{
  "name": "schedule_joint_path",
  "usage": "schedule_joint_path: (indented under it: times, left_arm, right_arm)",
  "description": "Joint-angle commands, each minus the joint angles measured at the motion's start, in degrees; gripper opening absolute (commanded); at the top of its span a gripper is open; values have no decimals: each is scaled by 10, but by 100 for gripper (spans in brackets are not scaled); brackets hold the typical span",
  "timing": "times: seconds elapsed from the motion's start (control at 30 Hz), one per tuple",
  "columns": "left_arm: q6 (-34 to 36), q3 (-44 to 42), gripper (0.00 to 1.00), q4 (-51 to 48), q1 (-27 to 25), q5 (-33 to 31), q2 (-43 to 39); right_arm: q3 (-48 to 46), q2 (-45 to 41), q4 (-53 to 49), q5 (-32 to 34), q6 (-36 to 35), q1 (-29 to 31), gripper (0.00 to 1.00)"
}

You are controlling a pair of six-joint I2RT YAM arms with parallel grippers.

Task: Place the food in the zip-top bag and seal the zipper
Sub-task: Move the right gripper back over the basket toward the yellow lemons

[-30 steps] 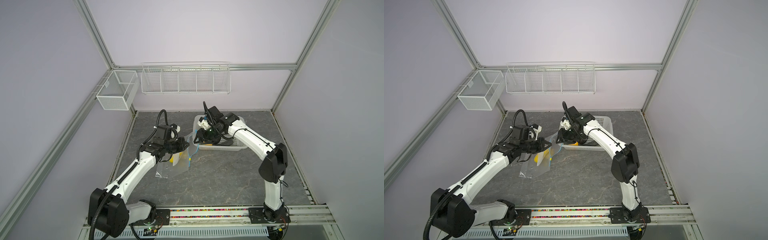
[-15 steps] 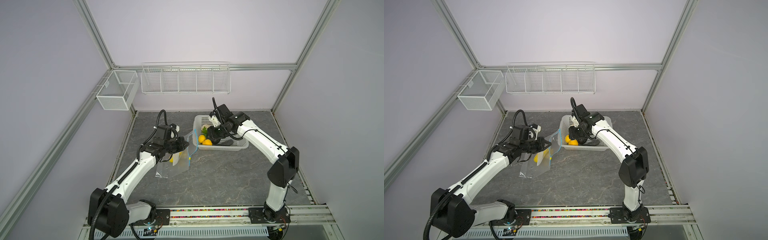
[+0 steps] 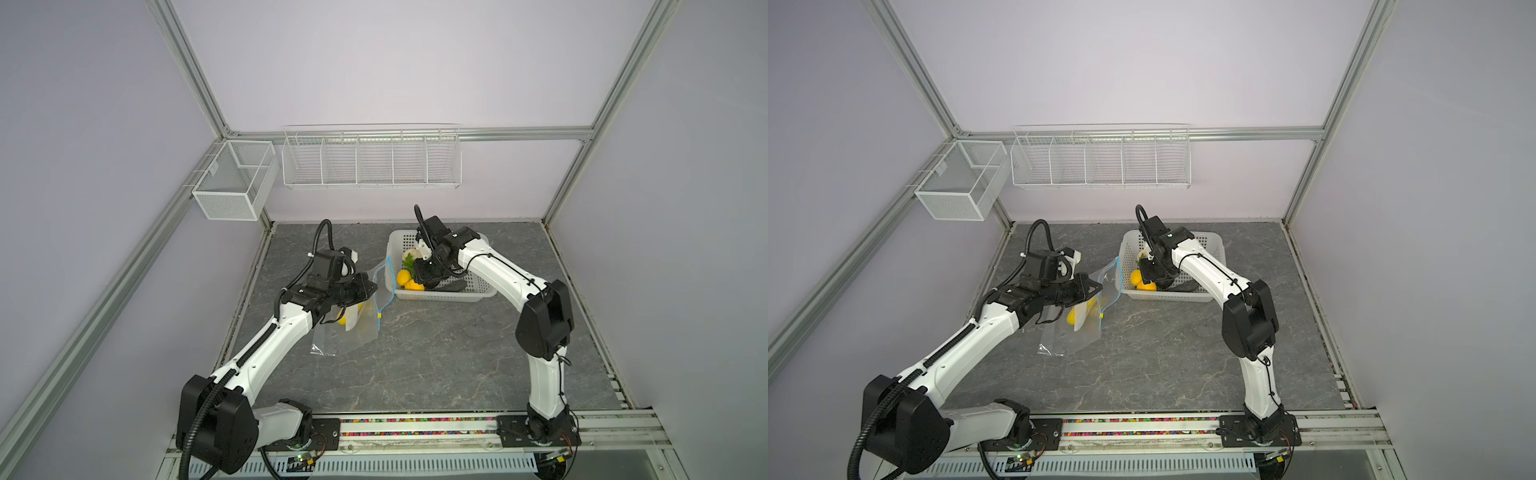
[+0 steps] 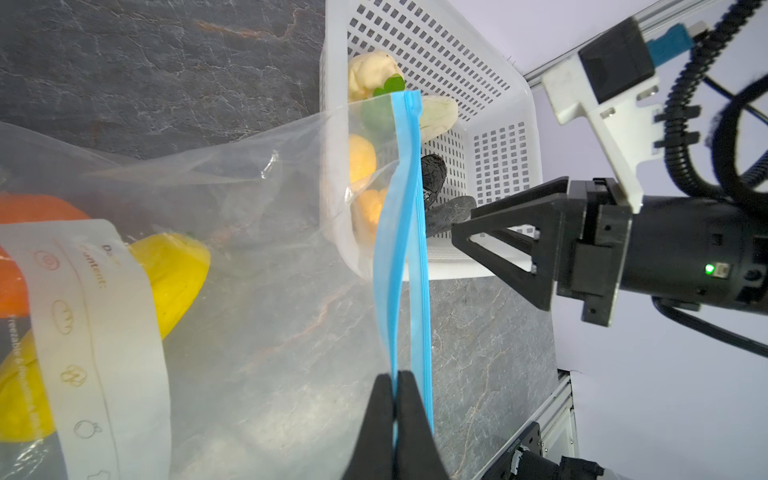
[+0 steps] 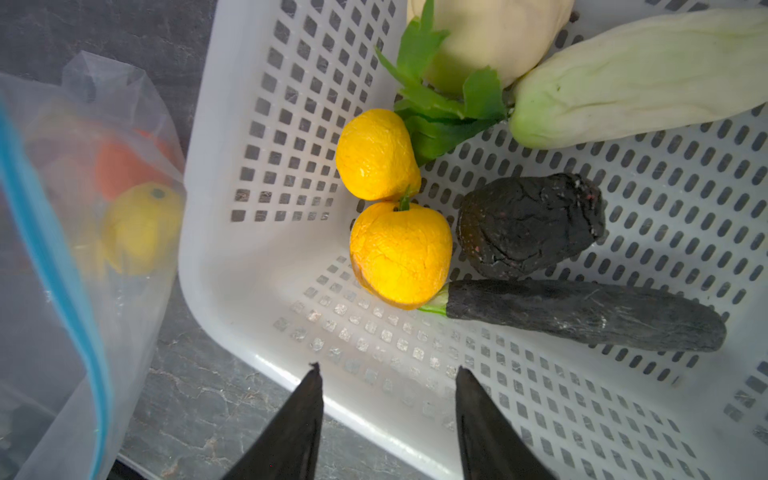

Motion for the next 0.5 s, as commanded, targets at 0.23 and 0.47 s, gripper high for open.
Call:
schedule_joint_path:
  times: [0.23,0.47]
  left_arm:
    - [4,0,0,0,-1,-10,2]
    - [4,-2,0,1,-1,-8,2]
  right_arm:
    - [31,63,27,28,-10,13,53]
    - [49,97,22,29,-11,16,57]
